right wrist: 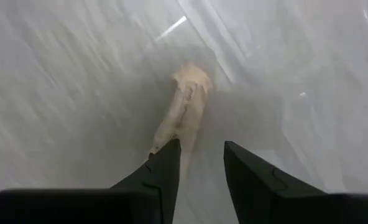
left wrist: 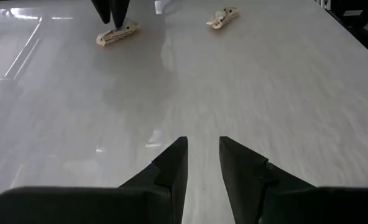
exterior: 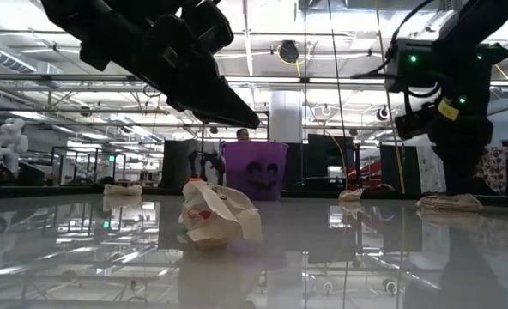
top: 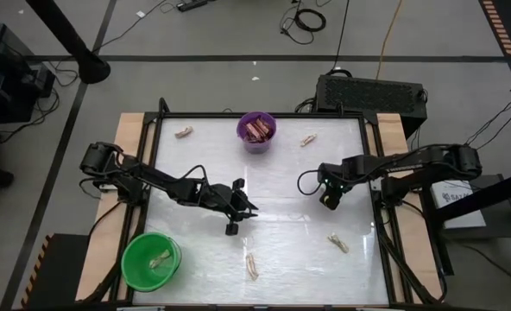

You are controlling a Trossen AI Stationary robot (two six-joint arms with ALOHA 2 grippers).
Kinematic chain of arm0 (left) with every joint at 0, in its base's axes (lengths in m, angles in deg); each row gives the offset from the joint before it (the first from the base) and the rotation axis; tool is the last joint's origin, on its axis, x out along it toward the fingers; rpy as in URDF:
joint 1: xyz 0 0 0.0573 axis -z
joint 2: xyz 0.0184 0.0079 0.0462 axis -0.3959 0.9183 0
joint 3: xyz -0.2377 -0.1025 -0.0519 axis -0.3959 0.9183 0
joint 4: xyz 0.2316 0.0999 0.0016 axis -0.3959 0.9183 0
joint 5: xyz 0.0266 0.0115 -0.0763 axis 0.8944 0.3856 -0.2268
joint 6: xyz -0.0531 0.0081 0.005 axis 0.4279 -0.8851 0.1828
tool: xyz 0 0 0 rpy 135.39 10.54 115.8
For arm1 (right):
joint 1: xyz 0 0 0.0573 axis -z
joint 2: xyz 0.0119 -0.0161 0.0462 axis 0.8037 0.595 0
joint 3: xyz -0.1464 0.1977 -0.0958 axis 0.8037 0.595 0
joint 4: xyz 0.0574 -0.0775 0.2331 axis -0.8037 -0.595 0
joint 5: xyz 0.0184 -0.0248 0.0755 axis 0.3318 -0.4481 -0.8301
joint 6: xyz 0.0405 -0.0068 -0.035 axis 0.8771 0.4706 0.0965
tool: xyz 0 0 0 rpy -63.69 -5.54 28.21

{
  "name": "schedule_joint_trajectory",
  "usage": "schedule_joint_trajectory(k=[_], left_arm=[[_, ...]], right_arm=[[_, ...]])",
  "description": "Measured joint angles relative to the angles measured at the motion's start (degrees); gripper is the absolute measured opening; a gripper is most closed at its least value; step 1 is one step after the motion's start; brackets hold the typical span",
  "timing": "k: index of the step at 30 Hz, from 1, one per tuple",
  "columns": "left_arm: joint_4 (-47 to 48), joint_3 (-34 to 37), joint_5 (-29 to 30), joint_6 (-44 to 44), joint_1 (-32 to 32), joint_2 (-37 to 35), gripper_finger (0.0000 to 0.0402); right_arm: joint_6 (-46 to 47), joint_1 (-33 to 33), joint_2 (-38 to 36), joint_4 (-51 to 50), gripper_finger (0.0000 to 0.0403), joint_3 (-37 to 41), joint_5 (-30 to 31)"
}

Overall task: Sort candy by brand, put in halloween buckets
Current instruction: Put the white chocolate into the green bucket

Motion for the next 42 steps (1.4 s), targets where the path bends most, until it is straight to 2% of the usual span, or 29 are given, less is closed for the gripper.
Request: schedule_joint_trajectory(k=[7,17,24,28,34,38,42], left_arm=[[0.08,0.00,0.02,0.02,-0.34,0.00,0.0100],[0.76,0.00,0.02,0.04,0.17,0.00,0.0100],[0.72,0.00,0.02,0.02,0.17,0.00,0.0100],[0.68,0.00,0.02,0.04,0.17,0.00,0.0100],[0.66,0.00,0.02,0.02,0.17,0.00,0.0100],[0.32,0.00,0.04,0.01,0.17,0.00,0.0100],[-5.29,-0.08,0.04,0.00,0.17,1.73,0.0100]], right_arm=[[-0.17,-0.02,-0.39,0.21,0.0103,-3.51,-0.01],[5.12,-2.30,-0.18,0.11,0.0102,-0.56,-1.31],[5.24,-4.63,-0.17,2.09,0.0100,-0.05,-1.07],[5.14,-4.59,-0.17,1.89,0.0077,-0.05,-0.40],[3.58,-4.59,-0.17,1.27,0.0008,-0.05,0.50],[0.95,-4.59,-0.17,2.85,0.0005,-0.05,0.55],[-3.98,-5.74,-0.35,11.26,0.0001,-0.05,0.17]])
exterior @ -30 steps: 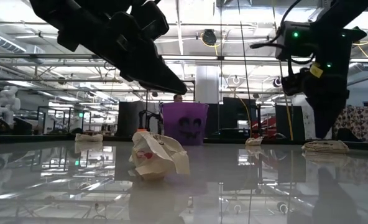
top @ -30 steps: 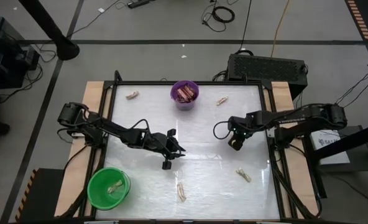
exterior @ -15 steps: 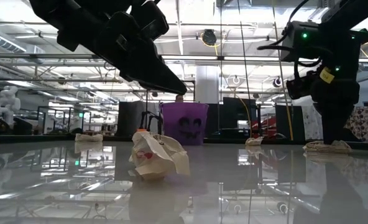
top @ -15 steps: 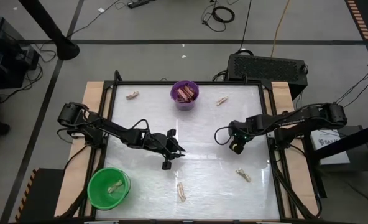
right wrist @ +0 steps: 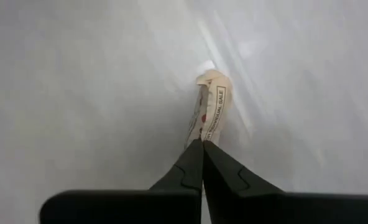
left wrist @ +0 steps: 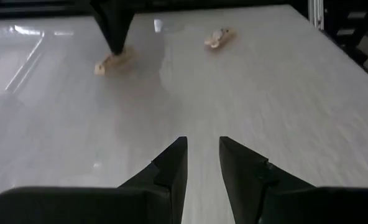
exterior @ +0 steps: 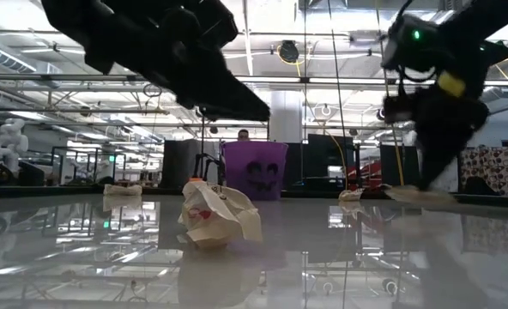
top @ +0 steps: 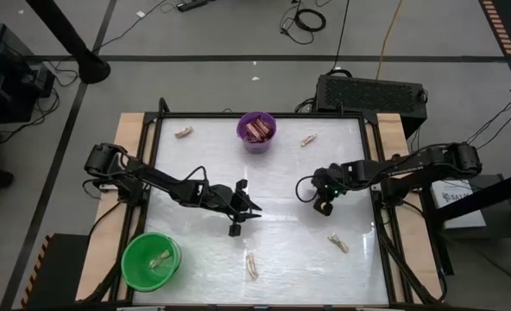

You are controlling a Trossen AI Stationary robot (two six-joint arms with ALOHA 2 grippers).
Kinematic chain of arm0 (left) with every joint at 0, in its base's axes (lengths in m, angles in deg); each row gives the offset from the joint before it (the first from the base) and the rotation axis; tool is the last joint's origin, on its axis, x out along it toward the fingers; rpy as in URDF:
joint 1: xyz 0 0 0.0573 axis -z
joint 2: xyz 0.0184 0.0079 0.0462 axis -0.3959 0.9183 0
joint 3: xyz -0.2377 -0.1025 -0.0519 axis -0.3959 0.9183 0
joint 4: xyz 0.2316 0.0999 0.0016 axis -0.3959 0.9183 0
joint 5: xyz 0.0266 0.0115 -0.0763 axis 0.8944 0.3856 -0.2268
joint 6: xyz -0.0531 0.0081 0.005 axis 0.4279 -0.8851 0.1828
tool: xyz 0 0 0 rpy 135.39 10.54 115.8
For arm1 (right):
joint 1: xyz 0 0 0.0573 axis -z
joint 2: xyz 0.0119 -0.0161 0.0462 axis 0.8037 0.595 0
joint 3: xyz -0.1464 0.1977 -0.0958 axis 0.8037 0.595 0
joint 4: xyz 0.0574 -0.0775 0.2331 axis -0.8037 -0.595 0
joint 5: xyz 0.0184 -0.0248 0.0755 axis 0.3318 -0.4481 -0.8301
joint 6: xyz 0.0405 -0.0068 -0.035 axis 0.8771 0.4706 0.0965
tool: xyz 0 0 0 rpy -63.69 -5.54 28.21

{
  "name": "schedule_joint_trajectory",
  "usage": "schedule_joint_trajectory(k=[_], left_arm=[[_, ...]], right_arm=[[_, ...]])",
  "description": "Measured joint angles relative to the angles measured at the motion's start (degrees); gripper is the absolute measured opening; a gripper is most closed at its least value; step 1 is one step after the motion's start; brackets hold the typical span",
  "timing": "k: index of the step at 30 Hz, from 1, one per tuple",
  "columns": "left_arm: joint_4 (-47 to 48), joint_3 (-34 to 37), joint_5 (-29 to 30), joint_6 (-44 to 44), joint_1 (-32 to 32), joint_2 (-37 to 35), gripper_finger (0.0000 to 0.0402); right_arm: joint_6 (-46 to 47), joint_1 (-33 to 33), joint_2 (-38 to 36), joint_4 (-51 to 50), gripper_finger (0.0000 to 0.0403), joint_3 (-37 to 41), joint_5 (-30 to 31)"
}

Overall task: Sort candy by brand, put in halloween buckets
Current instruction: Put the white chocolate into the green bucket

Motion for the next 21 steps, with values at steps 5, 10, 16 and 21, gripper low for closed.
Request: schedule_joint_trajectory(k=[5,10,16,21], left_arm=[[-9.46,0.01,-0.64,-2.85,0.20,4.71,0.0100],[-17.54,0.06,-0.60,-7.14,0.24,7.90,0.0100],[-20.34,-0.29,0.60,-19.80,2.35,8.53,0.0100],[-20.21,-1.98,3.71,-25.63,4.50,8.53,0.0117]], right_arm=[[-5.20,-3.60,0.00,17.34,0.0001,0.00,-5.44],[-8.78,-8.45,0.13,31.03,0.0000,0.00,-6.48],[-12.96,-12.36,2.36,39.06,0.0000,0.00,-4.70],[-13.69,-13.65,5.15,41.13,0.0000,0.00,-2.49]])
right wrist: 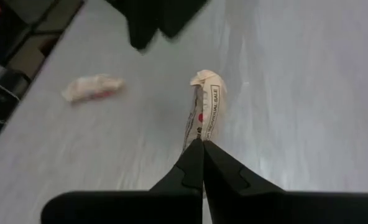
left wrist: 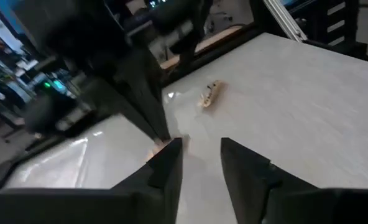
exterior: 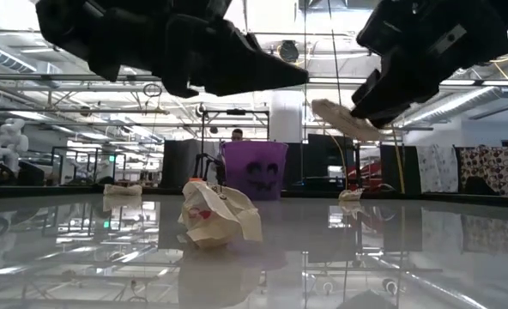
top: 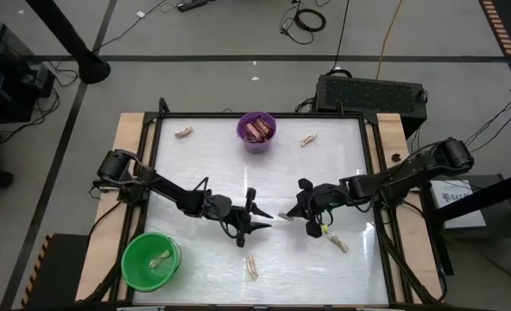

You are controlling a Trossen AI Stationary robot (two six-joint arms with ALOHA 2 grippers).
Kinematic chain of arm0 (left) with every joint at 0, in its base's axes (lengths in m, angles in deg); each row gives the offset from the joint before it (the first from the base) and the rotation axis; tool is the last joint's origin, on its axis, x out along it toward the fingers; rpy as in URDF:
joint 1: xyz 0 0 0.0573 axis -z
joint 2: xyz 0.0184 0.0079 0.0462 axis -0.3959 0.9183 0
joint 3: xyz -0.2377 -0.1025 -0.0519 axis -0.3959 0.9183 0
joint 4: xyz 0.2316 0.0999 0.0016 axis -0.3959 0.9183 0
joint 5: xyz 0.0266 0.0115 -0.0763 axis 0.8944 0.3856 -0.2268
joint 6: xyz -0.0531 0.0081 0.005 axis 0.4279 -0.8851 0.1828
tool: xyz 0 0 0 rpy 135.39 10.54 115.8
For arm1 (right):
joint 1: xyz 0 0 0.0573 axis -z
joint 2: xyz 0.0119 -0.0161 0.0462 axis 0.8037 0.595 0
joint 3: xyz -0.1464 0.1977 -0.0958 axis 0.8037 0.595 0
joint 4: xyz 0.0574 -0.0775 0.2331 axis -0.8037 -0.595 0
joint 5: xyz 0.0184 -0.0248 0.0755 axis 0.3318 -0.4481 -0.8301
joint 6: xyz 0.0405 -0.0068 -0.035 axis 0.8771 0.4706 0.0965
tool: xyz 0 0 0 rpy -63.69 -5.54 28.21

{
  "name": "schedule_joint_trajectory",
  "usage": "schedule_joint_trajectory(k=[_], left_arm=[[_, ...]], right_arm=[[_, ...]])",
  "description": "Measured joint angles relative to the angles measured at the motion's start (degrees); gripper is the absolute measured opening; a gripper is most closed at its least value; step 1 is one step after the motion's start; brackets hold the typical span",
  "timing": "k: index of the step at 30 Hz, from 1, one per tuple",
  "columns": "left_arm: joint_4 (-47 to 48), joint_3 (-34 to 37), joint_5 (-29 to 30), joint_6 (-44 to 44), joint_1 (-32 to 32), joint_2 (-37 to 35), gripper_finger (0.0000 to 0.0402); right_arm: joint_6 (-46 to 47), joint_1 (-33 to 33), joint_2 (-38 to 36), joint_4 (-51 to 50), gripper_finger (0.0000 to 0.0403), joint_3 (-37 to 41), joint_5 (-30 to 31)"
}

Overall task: Sort candy by brand, put in halloween buckets
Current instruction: Put the white chocolate into the green bucket

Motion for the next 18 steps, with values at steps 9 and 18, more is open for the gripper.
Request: schedule_joint_trajectory(k=[9,18], left_arm=[[0.53,-1.31,4.67,0.09,0.75,0.31,0.0239],[0.31,-1.26,4.96,0.15,-0.03,1.96,0.0255]], right_arm=[[-0.42,-0.15,1.63,1.09,0.0000,0.00,-0.05],[-1.38,-0.15,1.63,3.37,0.0000,0.00,-0.35]])
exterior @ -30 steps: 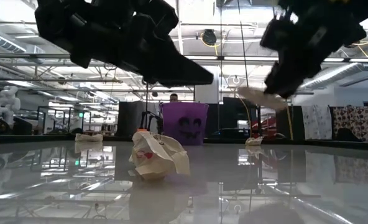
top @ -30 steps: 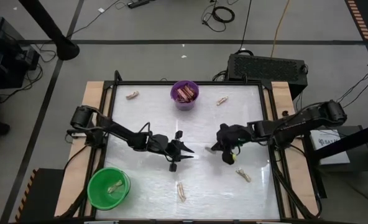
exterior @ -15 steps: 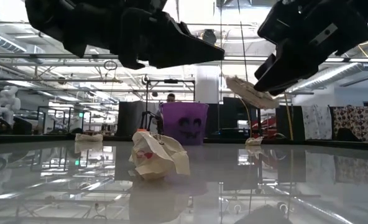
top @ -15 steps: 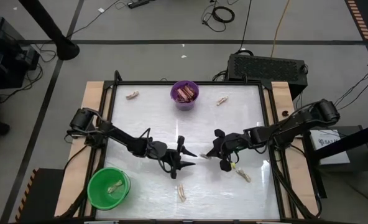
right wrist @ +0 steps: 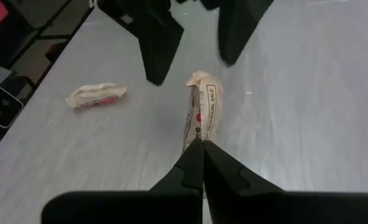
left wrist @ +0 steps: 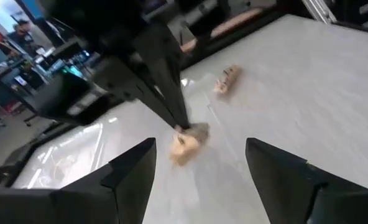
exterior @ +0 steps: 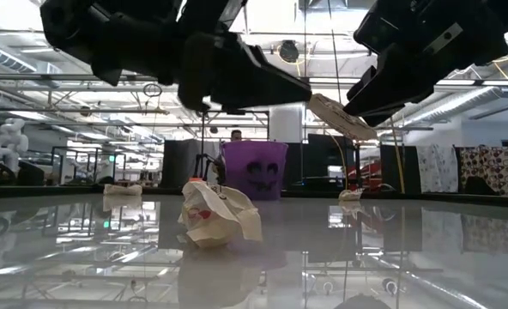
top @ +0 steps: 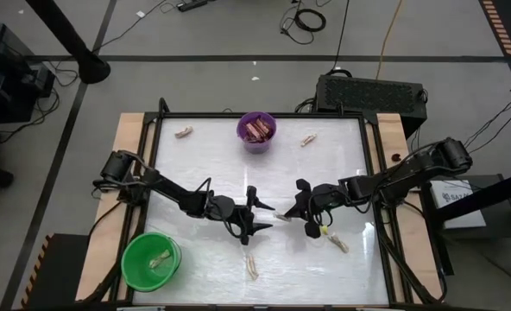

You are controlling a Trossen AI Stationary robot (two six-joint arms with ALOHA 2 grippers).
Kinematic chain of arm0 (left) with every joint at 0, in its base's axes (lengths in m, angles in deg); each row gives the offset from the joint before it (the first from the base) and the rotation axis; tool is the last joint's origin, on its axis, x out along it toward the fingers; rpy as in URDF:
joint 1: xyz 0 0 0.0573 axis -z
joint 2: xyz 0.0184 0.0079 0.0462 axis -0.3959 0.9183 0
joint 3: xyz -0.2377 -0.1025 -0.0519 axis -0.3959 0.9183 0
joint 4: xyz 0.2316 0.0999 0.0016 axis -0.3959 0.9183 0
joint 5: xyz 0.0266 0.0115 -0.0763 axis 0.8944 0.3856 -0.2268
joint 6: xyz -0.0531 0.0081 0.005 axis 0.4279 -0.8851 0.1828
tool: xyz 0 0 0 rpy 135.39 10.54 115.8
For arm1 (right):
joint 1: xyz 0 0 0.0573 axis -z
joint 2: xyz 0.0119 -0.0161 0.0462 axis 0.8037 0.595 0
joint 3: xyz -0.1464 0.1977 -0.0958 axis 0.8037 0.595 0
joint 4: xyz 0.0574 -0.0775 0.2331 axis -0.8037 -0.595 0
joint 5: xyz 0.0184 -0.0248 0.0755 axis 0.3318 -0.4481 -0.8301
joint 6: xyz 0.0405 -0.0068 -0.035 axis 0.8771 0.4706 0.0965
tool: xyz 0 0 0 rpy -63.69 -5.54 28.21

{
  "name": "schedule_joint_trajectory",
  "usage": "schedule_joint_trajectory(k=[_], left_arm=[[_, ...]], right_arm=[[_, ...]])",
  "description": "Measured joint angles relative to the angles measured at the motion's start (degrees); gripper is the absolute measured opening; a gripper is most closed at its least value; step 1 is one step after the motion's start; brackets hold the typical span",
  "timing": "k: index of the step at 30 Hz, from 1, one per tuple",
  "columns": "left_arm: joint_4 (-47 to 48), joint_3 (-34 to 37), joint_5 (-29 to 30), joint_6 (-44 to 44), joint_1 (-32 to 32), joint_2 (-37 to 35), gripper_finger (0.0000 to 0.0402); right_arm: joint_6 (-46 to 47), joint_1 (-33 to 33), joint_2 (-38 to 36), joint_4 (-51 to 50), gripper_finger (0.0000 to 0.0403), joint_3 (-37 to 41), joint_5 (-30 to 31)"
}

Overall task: Sort candy by brand, put in halloween buckets
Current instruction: Put the white chocolate into the green bucket

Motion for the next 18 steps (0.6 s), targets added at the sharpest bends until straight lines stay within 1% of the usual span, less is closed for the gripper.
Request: schedule_joint_trajectory(k=[8,14,18], left_arm=[[-0.28,-0.09,-0.06,3.06,-1.39,-0.06,0.0255],[-0.18,-0.08,-0.81,7.49,-2.14,-0.06,0.0255],[-0.19,-0.07,-0.98,7.48,-2.16,-0.06,0.0238]], right_arm=[[-0.81,0.00,0.00,1.35,0.0000,0.00,-0.02],[-1.14,0.00,0.00,1.68,0.0000,0.00,-0.02],[-1.58,0.00,0.00,1.68,0.0000,0.00,0.13]])
